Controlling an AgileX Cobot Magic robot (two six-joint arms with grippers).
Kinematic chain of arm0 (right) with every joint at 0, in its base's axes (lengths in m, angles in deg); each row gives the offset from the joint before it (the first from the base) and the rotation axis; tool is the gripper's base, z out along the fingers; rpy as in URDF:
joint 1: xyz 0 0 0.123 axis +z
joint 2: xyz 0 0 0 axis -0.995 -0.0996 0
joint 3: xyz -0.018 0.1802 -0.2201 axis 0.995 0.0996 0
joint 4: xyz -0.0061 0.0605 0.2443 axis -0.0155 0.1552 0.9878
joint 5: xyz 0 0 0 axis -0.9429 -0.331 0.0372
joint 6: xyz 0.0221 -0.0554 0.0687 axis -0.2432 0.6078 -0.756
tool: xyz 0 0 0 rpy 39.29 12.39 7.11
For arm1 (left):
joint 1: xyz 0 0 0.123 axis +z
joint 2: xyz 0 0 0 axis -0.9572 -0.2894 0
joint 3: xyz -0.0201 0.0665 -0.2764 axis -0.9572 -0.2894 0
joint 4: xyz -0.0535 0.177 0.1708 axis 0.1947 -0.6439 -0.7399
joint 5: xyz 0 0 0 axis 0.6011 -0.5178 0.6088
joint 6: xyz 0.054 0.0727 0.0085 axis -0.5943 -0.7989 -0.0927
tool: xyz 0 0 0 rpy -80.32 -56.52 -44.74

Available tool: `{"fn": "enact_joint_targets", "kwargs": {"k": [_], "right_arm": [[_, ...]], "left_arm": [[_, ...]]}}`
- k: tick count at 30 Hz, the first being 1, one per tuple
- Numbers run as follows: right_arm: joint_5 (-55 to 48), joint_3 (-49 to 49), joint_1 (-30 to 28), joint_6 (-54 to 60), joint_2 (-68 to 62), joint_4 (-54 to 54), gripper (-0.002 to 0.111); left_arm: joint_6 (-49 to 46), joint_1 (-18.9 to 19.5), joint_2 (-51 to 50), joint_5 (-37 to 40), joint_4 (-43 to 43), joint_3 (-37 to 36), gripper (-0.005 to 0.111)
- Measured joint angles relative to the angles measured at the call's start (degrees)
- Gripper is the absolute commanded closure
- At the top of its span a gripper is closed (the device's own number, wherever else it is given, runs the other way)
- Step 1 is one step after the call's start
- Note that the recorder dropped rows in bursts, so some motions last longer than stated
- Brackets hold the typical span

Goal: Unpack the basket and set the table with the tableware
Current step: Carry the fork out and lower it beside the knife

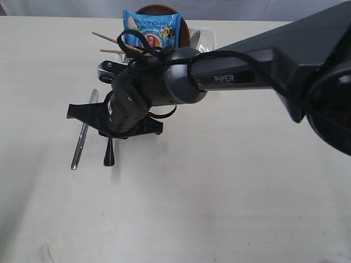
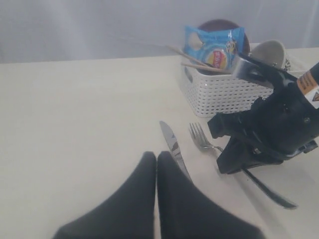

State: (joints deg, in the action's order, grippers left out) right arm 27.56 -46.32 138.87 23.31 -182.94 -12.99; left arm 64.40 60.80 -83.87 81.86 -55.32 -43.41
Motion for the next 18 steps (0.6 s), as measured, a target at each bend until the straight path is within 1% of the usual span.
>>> {"fn": "enact_joint_targets", "kwargs": {"k": [6,11,18], "right_arm": [[1.9,0.0,1.8,-3.3,0.0,-0.8,0.108],[1.5,0.0,1.6,-10.5,-0.6,-6.7,0.108],[4.0,0.0,1.8,-12.7,-1.7,-8.6,0.108]], "left_arm": [[0.0,0.0,0.0,0.0,0.0,0.0,0.107],[0.0,0.0,0.0,0.0,0.0,0.0,0.107],[0.0,0.0,0.0,0.0,0.0,0.0,0.107]]}}
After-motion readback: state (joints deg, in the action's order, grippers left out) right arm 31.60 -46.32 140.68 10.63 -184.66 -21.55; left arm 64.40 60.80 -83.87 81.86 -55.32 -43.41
